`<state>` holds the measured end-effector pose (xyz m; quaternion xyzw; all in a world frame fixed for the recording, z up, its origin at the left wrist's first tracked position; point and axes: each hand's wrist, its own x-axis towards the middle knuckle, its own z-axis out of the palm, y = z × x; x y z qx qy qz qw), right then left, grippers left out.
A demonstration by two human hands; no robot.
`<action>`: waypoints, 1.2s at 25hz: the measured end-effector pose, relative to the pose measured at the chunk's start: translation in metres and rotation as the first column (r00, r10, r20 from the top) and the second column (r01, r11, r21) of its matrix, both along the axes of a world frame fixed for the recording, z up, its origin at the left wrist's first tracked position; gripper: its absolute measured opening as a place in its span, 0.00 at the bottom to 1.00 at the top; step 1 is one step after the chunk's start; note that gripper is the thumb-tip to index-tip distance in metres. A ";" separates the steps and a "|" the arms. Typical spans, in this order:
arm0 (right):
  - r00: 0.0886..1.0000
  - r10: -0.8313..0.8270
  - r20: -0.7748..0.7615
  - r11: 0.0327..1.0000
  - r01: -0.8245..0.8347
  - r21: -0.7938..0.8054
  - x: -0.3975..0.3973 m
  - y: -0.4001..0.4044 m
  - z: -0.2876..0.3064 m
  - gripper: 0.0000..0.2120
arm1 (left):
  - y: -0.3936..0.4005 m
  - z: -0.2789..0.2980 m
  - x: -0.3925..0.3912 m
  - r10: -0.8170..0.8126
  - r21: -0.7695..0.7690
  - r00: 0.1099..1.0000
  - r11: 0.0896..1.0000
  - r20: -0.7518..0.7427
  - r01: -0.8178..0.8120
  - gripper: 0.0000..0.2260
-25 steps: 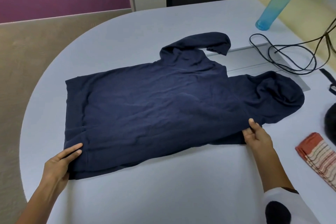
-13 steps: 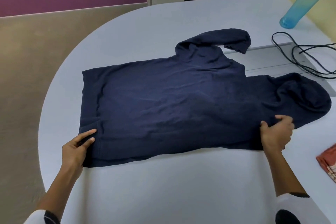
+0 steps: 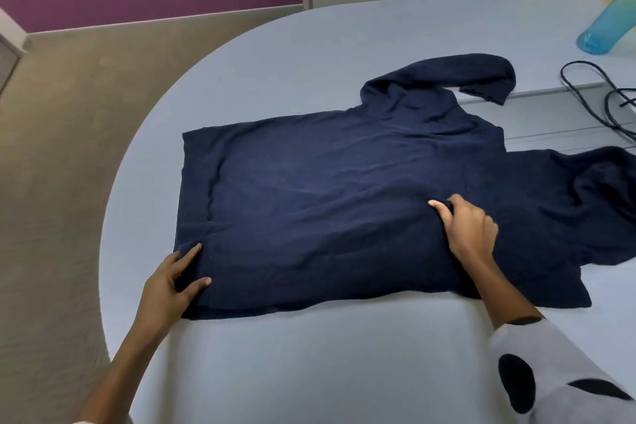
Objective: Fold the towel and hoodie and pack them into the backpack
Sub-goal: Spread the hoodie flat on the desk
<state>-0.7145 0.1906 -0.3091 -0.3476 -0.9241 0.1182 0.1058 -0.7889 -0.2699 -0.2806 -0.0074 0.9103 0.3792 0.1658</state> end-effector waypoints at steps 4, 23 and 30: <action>0.998 0.046 0.047 0.995 -0.049 0.081 -0.005 0.001 -0.007 0.24 | 0.001 -0.003 -0.002 -0.082 -0.163 0.995 0.984 -0.059 0.071 0.32; 0.613 0.778 0.136 0.609 -0.790 0.075 -0.041 -0.210 -0.037 0.27 | 0.081 -0.056 0.002 -0.572 -0.577 0.778 0.738 -0.260 0.350 0.35; 0.715 0.623 0.319 0.720 -0.683 0.125 -0.027 -0.094 -0.030 0.36 | 0.061 -0.046 0.000 -0.536 -0.650 0.815 0.704 -0.219 0.288 0.45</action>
